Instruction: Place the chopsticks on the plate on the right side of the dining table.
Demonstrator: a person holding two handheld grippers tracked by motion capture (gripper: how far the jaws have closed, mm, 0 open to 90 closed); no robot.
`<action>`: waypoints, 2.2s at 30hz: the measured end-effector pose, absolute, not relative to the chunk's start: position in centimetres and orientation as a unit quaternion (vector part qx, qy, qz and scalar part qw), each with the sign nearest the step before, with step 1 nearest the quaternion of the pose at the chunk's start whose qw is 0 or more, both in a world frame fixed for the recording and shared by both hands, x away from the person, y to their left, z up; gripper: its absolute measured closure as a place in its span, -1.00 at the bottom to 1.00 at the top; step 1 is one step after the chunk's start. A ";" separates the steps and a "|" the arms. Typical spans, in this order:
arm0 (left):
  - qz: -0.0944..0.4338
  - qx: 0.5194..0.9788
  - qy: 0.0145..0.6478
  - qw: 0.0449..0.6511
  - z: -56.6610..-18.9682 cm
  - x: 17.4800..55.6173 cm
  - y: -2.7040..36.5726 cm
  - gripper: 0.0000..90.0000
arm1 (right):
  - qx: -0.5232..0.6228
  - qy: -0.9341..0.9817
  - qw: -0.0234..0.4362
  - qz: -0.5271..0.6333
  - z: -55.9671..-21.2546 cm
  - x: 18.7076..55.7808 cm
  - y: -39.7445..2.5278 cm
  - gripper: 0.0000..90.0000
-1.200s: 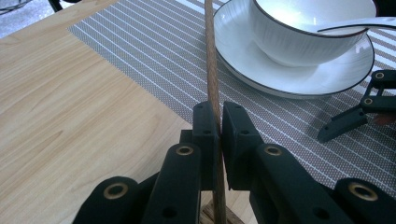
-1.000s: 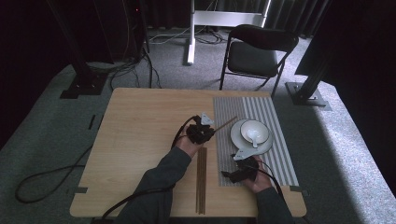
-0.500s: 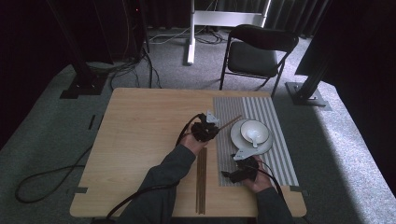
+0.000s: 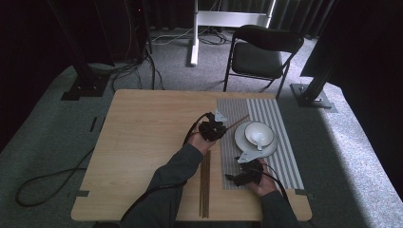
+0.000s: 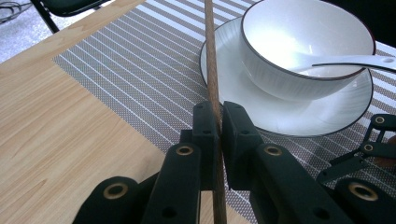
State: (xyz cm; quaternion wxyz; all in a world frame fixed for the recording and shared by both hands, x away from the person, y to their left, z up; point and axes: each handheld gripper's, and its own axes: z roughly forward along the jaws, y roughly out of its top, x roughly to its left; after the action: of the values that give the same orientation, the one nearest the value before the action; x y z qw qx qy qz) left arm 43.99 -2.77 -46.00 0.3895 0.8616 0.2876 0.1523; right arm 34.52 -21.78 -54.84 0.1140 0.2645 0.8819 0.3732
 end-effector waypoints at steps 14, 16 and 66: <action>0.148 0.863 0.288 0.388 -46.1 44.7 -3.7 0.87 | 0.264 0.882 0.114 0.374 -54.9 34.5 -21.8 -0.74; 0.147 0.862 0.289 0.389 -46.1 44.9 -3.9 0.87 | 0.264 0.882 0.114 0.374 -54.9 34.5 -21.8 -0.74; 0.129 0.865 0.298 0.383 -47.8 46.8 -7.3 0.87 | 0.263 0.882 0.114 0.374 -54.9 34.5 -21.8 -0.74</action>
State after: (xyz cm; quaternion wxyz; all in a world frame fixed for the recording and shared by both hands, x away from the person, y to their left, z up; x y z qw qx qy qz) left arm 46.81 -7.28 -47.77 0.3833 0.8647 0.2979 0.1292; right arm 34.54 -21.78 -54.86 0.1143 0.2631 0.8820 0.3740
